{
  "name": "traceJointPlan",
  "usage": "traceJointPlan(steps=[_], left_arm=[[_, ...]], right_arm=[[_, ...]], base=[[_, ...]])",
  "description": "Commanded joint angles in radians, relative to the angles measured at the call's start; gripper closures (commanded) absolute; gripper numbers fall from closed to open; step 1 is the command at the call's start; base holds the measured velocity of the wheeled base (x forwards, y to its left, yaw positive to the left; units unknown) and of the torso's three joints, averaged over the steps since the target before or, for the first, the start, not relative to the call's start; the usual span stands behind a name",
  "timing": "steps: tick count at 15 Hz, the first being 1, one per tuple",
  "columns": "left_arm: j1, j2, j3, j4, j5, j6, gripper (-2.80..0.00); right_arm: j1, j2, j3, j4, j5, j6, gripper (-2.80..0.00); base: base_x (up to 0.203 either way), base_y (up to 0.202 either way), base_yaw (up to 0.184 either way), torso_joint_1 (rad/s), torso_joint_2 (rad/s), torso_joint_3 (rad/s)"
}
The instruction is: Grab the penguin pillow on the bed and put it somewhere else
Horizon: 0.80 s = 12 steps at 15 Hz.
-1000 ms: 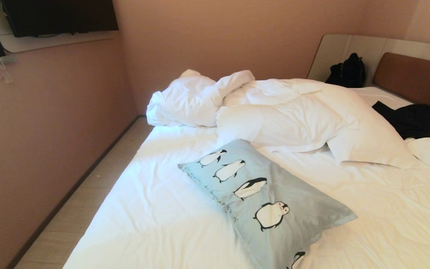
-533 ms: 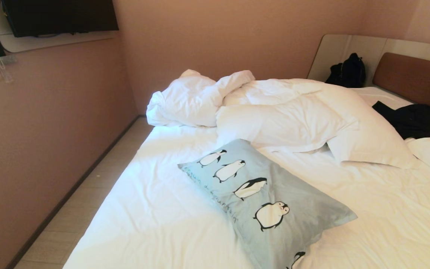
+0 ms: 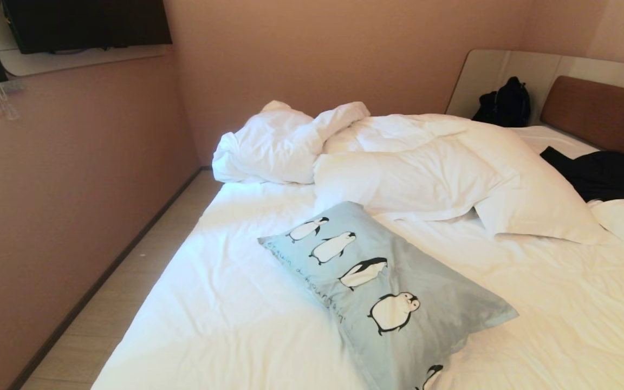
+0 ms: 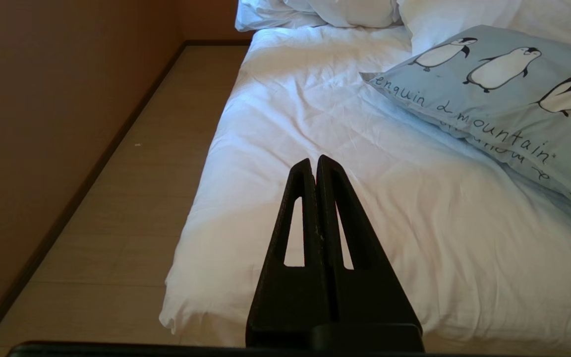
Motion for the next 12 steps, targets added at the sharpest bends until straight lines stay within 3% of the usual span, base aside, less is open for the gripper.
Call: traceJointPlan(steps=[1,12], left_arm=[[0.000,0.000,0.002,0.000,0.000,0.000,0.00],[0.000,0.000,0.002,0.000,0.000,0.000,0.00]], right_arm=[[0.000,-0.002,0.019,0.034,0.166,0.092,0.00],[0.000,0.000,0.163,0.019,0.161,0.086,0.00]], base=[[0.000,0.000,0.000,0.000,0.00,0.000],[0.000,0.000,0.000,0.000,0.00,0.000]])
